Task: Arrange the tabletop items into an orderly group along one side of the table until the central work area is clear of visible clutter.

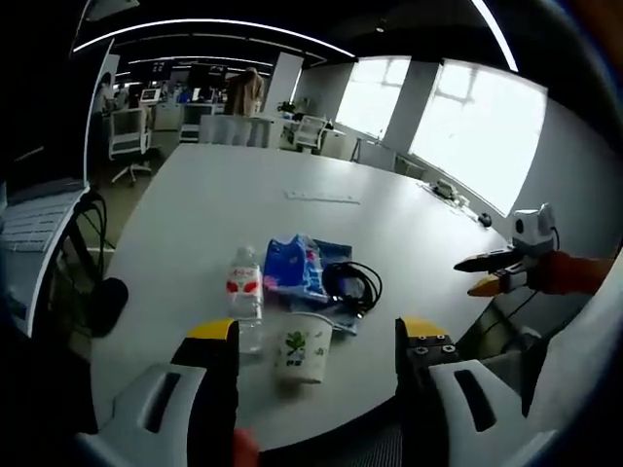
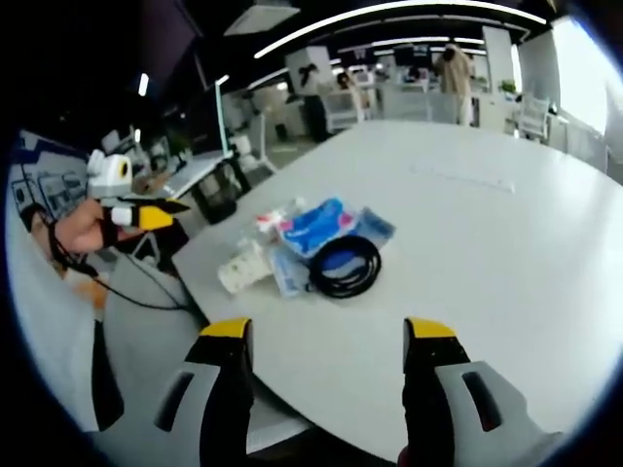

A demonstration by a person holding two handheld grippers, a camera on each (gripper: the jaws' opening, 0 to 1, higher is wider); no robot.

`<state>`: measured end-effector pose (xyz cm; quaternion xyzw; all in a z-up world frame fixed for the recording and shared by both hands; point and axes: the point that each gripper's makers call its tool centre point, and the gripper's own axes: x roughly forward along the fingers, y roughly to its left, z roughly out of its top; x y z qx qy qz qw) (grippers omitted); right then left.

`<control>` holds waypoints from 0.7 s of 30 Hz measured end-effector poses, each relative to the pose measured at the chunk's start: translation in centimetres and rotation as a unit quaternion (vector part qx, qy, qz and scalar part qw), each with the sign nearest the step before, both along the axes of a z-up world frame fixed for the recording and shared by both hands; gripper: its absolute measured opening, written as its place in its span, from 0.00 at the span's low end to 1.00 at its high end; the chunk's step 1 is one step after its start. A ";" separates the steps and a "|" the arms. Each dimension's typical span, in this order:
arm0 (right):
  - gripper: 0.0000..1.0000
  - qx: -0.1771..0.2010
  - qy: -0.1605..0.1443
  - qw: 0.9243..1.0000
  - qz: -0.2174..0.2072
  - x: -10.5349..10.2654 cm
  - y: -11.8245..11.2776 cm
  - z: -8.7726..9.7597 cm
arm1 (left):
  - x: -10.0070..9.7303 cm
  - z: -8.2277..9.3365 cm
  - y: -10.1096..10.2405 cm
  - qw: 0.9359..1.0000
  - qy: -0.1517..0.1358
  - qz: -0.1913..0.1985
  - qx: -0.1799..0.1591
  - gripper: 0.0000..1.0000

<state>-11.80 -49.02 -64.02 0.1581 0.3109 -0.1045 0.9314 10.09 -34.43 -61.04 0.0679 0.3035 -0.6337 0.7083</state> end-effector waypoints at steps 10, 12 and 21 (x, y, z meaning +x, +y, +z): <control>0.60 0.010 -0.004 1.000 -0.008 0.0 0.8 -0.8 | -0.5 -0.7 0.2 1.000 0.005 0.000 0.009 0.65; 0.60 0.012 -0.001 1.000 -0.005 -0.1 1.0 -1.1 | -0.4 -1.0 0.3 1.000 0.002 0.002 0.014 0.65; 0.60 0.020 -0.004 1.000 -0.012 -0.5 1.0 -1.8 | 0.2 -2.3 0.7 0.999 0.008 0.026 0.024 0.60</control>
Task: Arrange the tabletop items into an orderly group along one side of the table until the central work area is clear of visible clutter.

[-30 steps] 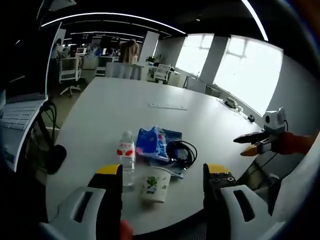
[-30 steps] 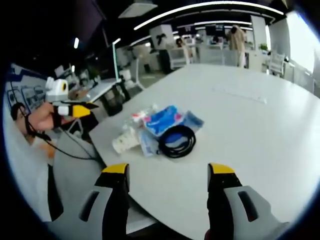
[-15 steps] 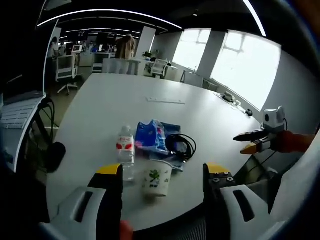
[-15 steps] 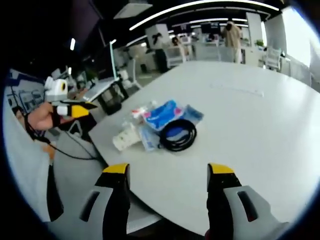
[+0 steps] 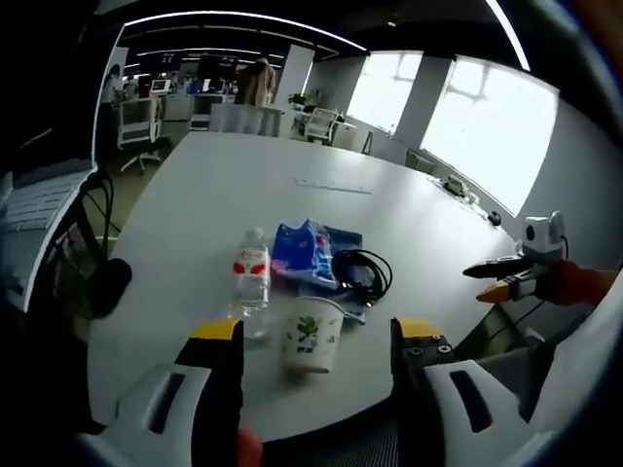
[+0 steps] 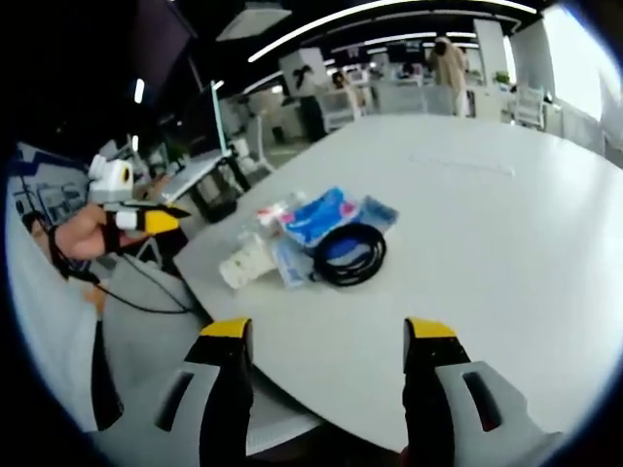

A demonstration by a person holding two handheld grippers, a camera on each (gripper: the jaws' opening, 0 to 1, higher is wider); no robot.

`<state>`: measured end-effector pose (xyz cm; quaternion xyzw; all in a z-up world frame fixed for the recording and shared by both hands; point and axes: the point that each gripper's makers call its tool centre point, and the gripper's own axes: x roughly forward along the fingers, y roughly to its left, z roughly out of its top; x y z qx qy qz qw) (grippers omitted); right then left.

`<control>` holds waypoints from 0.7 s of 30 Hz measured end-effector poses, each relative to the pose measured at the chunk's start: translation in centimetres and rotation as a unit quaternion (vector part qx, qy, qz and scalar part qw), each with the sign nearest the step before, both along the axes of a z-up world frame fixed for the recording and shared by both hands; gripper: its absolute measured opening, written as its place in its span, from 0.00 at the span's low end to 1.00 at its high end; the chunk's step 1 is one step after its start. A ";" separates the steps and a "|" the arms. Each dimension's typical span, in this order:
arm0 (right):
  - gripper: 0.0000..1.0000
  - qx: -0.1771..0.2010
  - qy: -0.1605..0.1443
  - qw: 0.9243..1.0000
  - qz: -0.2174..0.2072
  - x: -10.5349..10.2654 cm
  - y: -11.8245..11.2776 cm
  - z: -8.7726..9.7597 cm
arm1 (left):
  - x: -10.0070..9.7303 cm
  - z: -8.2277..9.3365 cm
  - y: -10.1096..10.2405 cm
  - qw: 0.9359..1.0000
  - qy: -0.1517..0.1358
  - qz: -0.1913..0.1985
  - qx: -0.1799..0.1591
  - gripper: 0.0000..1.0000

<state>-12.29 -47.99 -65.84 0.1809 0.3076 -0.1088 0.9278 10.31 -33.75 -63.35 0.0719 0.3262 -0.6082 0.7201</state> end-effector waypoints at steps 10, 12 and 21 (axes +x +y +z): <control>0.61 0.009 0.002 1.000 -0.009 -0.3 0.0 -0.4 | 1.5 -0.9 -1.3 1.000 -0.003 -0.002 0.015 0.59; 0.61 0.010 0.001 1.000 -0.010 -0.3 0.0 -0.5 | 2.0 -1.1 -1.8 1.000 -0.004 -0.002 0.018 0.59; 0.61 0.014 0.001 1.000 -0.014 -0.3 -0.3 -0.7 | 3.3 -1.8 -3.5 1.000 -0.006 -0.005 0.029 0.58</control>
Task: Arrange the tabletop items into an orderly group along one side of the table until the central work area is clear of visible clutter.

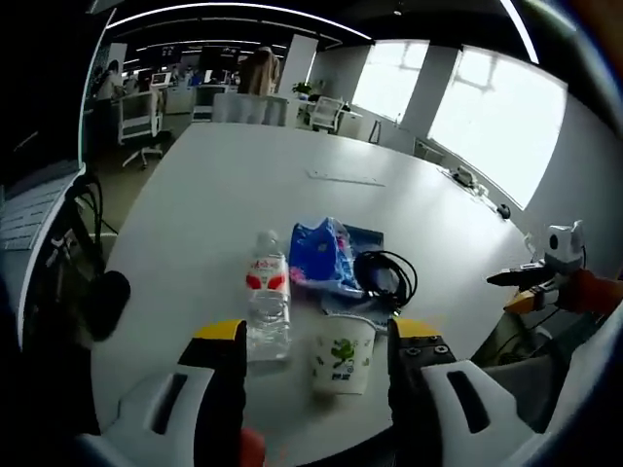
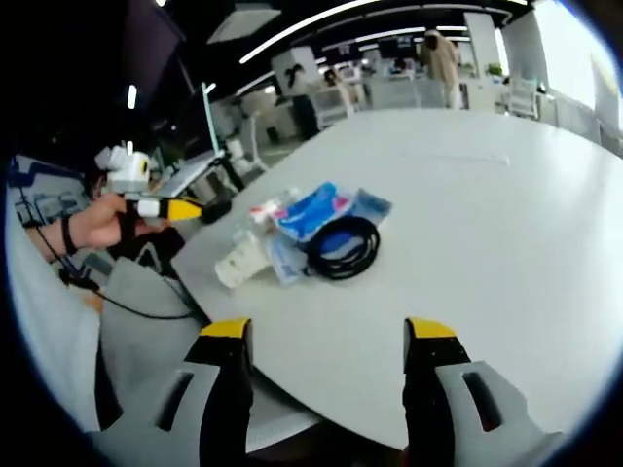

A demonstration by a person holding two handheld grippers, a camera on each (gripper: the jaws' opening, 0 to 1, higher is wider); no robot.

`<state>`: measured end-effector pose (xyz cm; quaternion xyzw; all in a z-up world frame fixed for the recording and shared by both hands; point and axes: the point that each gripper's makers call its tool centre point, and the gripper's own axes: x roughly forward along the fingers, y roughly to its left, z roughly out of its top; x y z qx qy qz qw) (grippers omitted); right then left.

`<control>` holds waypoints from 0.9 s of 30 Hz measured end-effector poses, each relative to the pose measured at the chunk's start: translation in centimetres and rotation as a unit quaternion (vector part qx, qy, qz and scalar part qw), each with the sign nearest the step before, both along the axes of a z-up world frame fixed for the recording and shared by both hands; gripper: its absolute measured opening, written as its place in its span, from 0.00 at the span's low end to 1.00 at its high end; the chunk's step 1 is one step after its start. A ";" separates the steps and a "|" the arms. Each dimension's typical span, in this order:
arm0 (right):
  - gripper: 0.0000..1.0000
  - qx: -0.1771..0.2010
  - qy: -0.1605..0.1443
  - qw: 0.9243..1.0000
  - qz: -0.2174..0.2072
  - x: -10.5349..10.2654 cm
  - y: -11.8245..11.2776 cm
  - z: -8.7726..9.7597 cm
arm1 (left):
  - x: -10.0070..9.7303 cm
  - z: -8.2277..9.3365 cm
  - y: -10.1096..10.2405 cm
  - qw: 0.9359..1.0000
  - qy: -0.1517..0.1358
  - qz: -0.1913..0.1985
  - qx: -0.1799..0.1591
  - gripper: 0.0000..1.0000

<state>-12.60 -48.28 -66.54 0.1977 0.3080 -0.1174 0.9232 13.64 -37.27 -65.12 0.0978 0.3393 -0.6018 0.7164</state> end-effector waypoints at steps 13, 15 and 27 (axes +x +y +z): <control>0.59 0.008 0.003 1.000 -0.009 -0.7 -0.1 -0.4 | 3.0 -2.6 -2.7 0.999 -0.005 0.007 0.051 0.57; 0.59 0.009 0.004 1.000 -0.010 -0.8 -0.1 -0.5 | 3.5 -3.1 -3.1 0.998 -0.004 0.007 0.064 0.57; 0.59 0.018 0.009 1.000 -0.012 -1.3 0.2 -0.9 | 3.8 -5.6 -4.7 0.992 0.014 -0.009 0.122 0.56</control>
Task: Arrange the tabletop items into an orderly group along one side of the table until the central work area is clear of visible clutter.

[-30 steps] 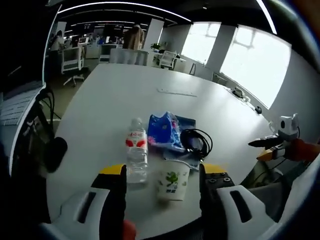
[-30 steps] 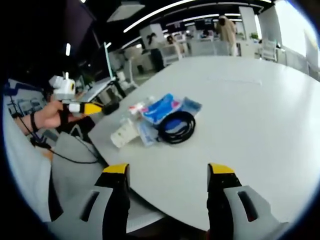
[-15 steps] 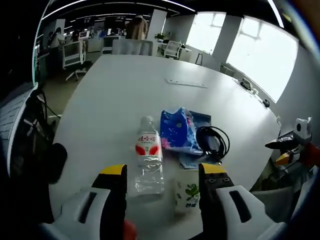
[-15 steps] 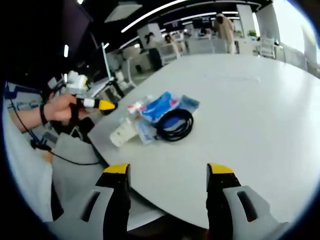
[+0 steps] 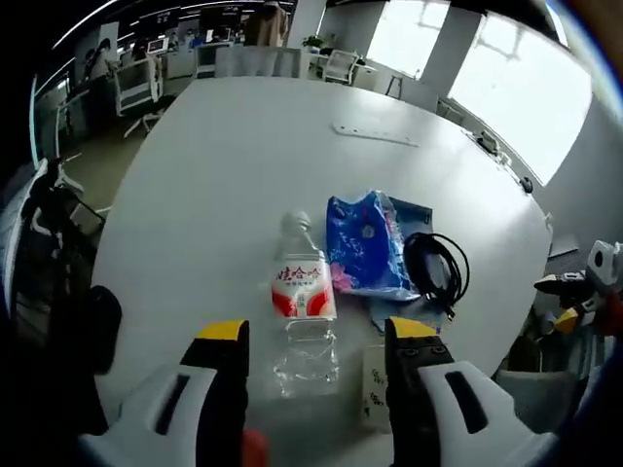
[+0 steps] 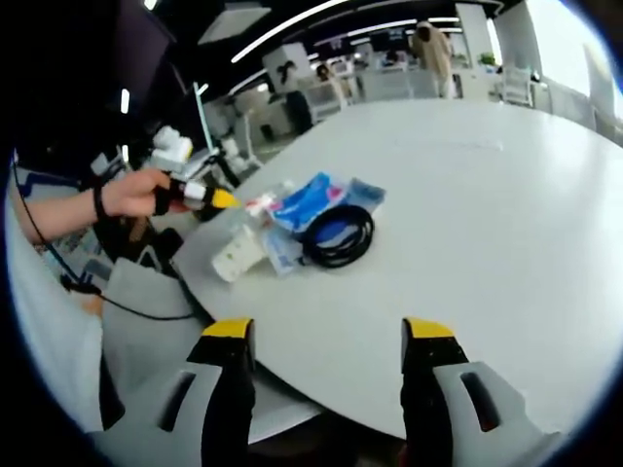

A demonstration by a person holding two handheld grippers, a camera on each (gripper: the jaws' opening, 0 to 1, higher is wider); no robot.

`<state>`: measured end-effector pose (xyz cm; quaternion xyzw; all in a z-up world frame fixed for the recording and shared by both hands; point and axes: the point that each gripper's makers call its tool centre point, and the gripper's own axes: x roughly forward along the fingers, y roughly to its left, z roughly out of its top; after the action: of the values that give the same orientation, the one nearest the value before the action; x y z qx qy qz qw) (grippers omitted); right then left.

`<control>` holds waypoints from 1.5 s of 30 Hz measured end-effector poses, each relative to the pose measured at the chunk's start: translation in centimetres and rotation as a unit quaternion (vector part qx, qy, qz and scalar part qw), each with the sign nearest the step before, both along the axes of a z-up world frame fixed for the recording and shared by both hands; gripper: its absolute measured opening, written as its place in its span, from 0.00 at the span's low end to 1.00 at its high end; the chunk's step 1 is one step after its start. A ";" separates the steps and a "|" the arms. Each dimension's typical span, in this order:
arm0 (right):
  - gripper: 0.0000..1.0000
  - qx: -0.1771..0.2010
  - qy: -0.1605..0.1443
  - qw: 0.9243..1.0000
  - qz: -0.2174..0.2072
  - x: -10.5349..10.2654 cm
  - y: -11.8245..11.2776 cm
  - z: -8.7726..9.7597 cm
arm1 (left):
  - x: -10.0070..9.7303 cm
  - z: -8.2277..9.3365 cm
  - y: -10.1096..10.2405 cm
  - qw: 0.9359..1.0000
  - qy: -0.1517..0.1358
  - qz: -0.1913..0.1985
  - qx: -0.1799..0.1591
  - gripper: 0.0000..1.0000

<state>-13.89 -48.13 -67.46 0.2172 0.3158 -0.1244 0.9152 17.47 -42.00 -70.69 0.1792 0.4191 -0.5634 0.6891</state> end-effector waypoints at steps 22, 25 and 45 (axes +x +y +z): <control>0.57 0.019 -0.005 1.000 -0.005 0.5 0.4 -0.1 | 0.3 -2.4 0.5 0.999 -0.004 -0.004 0.035 0.34; 0.57 0.019 -0.007 1.000 -0.003 0.7 0.3 0.0 | 0.8 -2.3 0.9 0.999 -0.004 0.002 0.038 0.34; 0.55 0.021 -0.010 1.000 0.009 1.3 0.8 0.0 | 0.6 -2.3 5.3 0.998 -0.003 0.030 0.051 0.34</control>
<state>-12.59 -47.36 -67.51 0.2347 0.3109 -0.1068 0.9148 18.06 -36.71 -73.02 0.2027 0.4504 -0.5197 0.6971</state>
